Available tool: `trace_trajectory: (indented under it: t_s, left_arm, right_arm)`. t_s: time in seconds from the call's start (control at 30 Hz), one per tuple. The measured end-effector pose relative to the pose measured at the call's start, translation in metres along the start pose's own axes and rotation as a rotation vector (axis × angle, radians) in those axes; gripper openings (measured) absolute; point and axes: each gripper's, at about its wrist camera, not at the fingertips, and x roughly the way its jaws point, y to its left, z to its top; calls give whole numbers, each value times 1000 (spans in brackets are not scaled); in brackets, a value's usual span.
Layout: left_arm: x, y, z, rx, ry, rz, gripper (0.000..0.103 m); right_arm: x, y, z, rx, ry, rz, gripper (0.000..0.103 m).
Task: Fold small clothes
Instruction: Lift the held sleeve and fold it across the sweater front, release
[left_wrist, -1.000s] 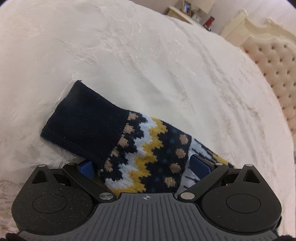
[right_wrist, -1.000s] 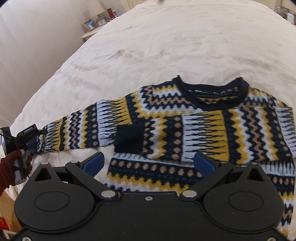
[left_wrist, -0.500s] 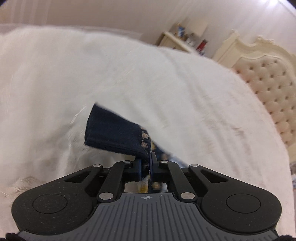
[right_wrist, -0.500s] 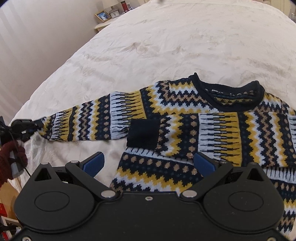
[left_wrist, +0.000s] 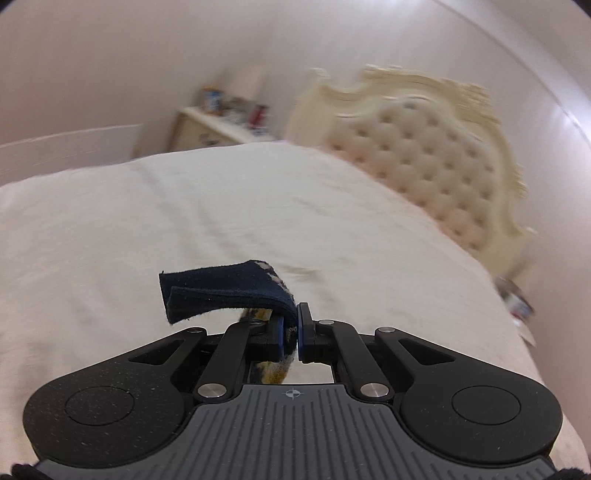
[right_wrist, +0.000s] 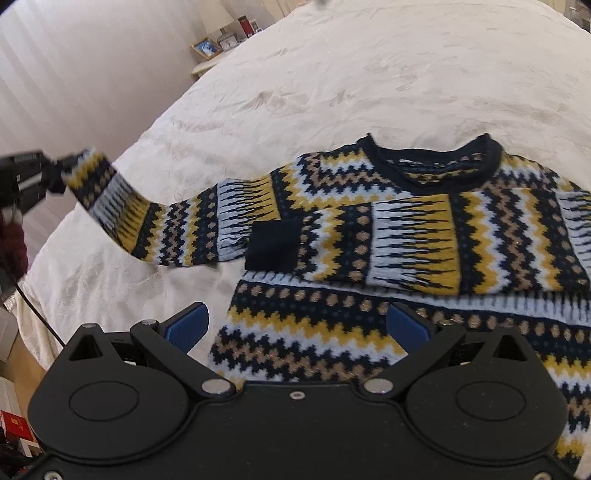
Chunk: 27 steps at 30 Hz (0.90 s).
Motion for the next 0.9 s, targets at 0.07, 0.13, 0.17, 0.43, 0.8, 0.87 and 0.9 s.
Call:
trace_trajectory:
  t_s: [0.07, 0.13, 0.17, 0.43, 0.8, 0.87, 0.9]
  left_arm:
    - [7, -32, -4, 39, 5, -52, 6]
    - [15, -62, -11, 67, 17, -107, 6]
    - [20, -78, -16, 76, 25, -134, 6]
    - [69, -178, -79, 142, 149, -279, 6]
    - [131, -241, -185, 258, 433, -329, 10]
    - [138, -246, -194, 278, 479, -344, 26]
    - [136, -245, -195, 287, 489, -351, 37]
  right_arm:
    - [-11, -16, -3, 20, -15, 1, 102]
    - [-20, -32, -5, 43, -30, -1, 102]
    - [-25, -40, -7, 55, -35, -3, 102]
    - [-62, -111, -22, 142, -69, -37, 102]
    - [-85, -164, -34, 195, -66, -71, 102]
    - [-84, -169, -34, 197, -59, -73, 102]
    - [-84, -169, -35, 197, -57, -74, 102]
